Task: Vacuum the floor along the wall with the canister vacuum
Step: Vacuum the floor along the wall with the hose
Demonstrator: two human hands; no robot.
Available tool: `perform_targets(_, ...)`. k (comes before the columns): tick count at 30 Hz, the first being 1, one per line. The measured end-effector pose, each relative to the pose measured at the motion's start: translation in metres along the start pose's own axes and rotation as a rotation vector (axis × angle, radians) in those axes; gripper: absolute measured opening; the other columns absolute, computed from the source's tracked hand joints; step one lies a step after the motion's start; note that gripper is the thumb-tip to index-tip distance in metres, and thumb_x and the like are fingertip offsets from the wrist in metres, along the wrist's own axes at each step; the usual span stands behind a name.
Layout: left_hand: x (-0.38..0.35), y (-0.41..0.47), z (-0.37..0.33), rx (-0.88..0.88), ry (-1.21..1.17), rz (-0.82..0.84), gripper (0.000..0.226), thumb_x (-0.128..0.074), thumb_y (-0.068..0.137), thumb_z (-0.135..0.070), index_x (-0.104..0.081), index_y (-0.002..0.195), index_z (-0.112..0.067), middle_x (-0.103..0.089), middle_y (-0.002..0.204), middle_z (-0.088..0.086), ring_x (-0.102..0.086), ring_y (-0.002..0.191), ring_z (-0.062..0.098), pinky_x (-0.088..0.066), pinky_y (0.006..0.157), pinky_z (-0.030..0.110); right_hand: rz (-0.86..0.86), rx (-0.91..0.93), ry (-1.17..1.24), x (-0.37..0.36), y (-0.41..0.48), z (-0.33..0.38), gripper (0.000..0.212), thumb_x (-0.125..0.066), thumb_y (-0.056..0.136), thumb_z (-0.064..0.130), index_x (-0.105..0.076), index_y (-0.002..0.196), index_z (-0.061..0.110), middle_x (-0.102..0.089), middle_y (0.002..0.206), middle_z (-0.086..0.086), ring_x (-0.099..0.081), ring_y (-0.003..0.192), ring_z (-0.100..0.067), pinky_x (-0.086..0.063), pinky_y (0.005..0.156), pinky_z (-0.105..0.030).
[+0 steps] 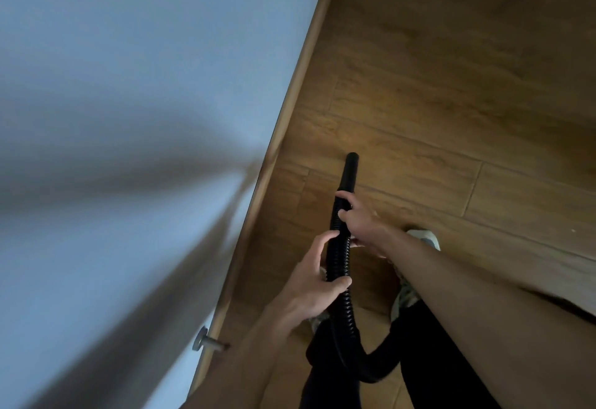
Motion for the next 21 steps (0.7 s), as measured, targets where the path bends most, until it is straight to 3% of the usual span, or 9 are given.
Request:
perform_targets(3, 0.0, -0.008, 0.013, -0.008, -0.008, -0.014, 0.072, -0.07, 0.085, -0.018, -0.033, 0.133, -0.058, -0.058, 0.115, -0.001, -0.064, 0.101, 0.014, -0.058, 0.09, 0.042, 0.012, -0.004, 0.028, -0.011, -0.006, -0.012, 0.047, -0.037, 0.103, 0.014, -0.038, 0.141, 0.042, -0.052, 0.123, -0.006, -0.06, 0.094, -0.023, -0.057, 0.065, -0.037)
perform_targets(6, 0.005, -0.015, 0.028, -0.017, -0.068, -0.047, 0.072, -0.07, 0.087, -0.013, -0.033, 0.135, -0.052, -0.059, 0.112, -0.006, -0.065, 0.093, 0.004, -0.059, 0.087, 0.034, 0.042, 0.02, -0.021, -0.03, -0.006, -0.01, 0.048, -0.038, 0.103, 0.013, -0.038, 0.142, 0.041, -0.05, 0.127, -0.006, -0.06, 0.093, -0.021, -0.055, 0.06, -0.034)
perform_targets(8, 0.01, -0.019, 0.036, -0.035, -0.092, -0.082, 0.072, -0.071, 0.087, -0.011, -0.033, 0.137, -0.047, -0.061, 0.112, -0.008, -0.064, 0.094, 0.0, -0.057, 0.086, 0.028, 0.067, 0.052, -0.091, -0.046, -0.003, -0.005, 0.048, -0.037, 0.103, 0.014, -0.037, 0.143, 0.041, -0.049, 0.128, -0.006, -0.06, 0.096, -0.022, -0.059, 0.067, -0.039)
perform_targets(11, 0.019, -0.024, 0.05, -0.06, -0.171, -0.159, 0.073, -0.072, 0.086, -0.006, -0.033, 0.139, -0.04, -0.063, 0.117, -0.004, -0.064, 0.103, 0.006, -0.055, 0.086, 0.024, 0.127, 0.099, -0.16, -0.073, 0.003, 0.004, 0.049, -0.037, 0.102, 0.014, -0.038, 0.143, 0.041, -0.049, 0.131, -0.008, -0.059, 0.101, -0.025, -0.058, 0.079, -0.044)
perform_targets(13, 0.025, -0.027, 0.057, -0.062, -0.226, -0.206, 0.072, -0.07, 0.087, 0.001, -0.034, 0.139, -0.032, -0.063, 0.117, -0.003, -0.063, 0.102, 0.0, -0.054, 0.083, 0.02, 0.184, 0.115, -0.191, -0.091, 0.006, 0.01, 0.05, -0.036, 0.102, 0.012, -0.039, 0.144, 0.039, -0.048, 0.13, -0.009, -0.057, 0.102, -0.026, -0.057, 0.085, -0.047)
perform_targets(21, 0.022, -0.039, 0.077, -0.045, -0.252, -0.307, 0.074, -0.073, 0.085, -0.004, -0.036, 0.139, -0.038, -0.065, 0.116, -0.005, -0.062, 0.104, 0.0, -0.055, 0.091, 0.031, 0.292, 0.105, -0.242, -0.116, 0.006, 0.004, 0.052, -0.034, 0.101, 0.007, -0.042, 0.142, 0.037, -0.051, 0.116, -0.01, -0.055, 0.084, -0.022, -0.052, 0.054, -0.032)
Point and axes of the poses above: each hand's wrist, its own y-axis towards the middle knuckle, its own x-axis out of the back of the hand, z = x × y, the point moved 9 cm from there along y, towards the middle knuckle
